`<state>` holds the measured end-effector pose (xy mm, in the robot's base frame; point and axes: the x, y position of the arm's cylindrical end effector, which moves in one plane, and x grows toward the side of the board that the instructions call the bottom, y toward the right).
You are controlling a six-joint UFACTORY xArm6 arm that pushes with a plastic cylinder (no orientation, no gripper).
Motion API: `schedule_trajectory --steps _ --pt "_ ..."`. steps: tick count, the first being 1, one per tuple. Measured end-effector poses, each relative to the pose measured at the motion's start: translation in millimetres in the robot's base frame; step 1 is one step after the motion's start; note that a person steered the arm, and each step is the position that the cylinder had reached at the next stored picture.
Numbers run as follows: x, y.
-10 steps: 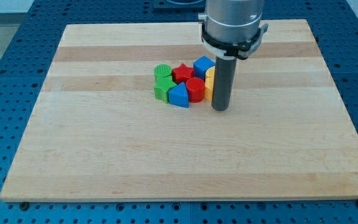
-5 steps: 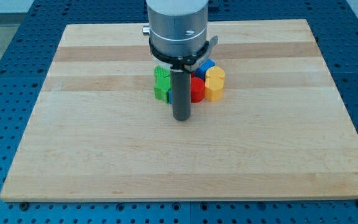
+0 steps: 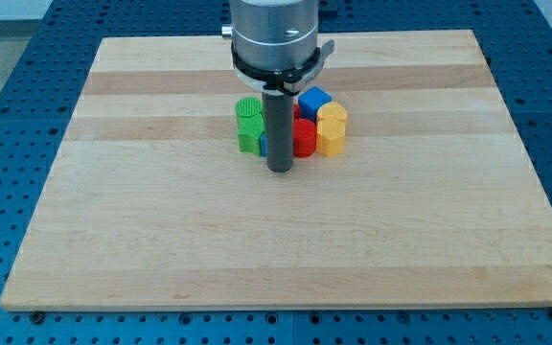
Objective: Slightly push the triangle and green star upwards
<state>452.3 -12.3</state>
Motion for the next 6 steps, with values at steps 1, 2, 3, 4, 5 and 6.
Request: schedule_trajectory --steps 1,2,3,4,5,6 --pt "0.1 -2.2" --pt "1.4 -18.6" --pt "1.4 -34.0" --pt "1.0 -47.0" --pt "-6.1 -47.2" --pt "-18.3 -47.2"
